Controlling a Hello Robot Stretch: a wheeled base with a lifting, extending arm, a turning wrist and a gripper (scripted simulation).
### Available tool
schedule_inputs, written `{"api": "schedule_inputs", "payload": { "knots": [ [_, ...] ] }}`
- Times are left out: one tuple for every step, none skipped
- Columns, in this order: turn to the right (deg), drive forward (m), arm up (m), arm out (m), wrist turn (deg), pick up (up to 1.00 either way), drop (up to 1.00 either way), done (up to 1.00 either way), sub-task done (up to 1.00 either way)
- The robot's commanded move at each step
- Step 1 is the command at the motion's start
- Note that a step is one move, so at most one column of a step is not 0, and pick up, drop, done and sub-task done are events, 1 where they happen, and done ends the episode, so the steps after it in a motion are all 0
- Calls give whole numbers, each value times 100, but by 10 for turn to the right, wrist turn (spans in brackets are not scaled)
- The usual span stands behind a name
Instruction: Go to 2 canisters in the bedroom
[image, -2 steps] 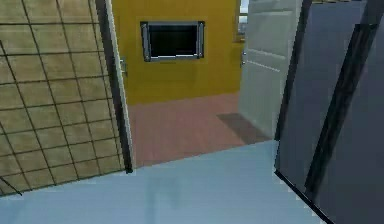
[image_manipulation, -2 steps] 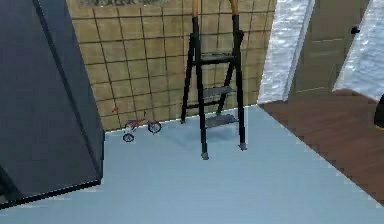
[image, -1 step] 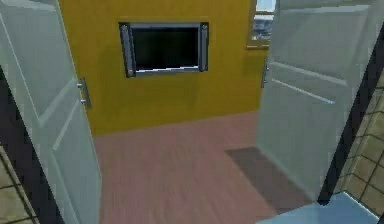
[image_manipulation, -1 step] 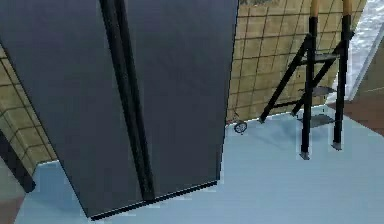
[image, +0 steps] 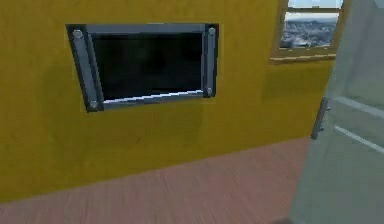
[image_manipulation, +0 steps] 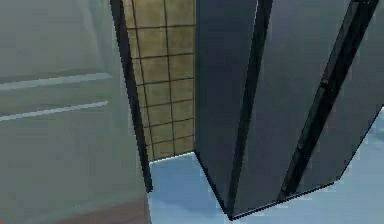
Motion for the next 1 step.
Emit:
{"api": "schedule_inputs", "payload": {
  "knots": [
    [0, 100, 0, 0, 0, 0, 0, 0, 0]
  ]
}}
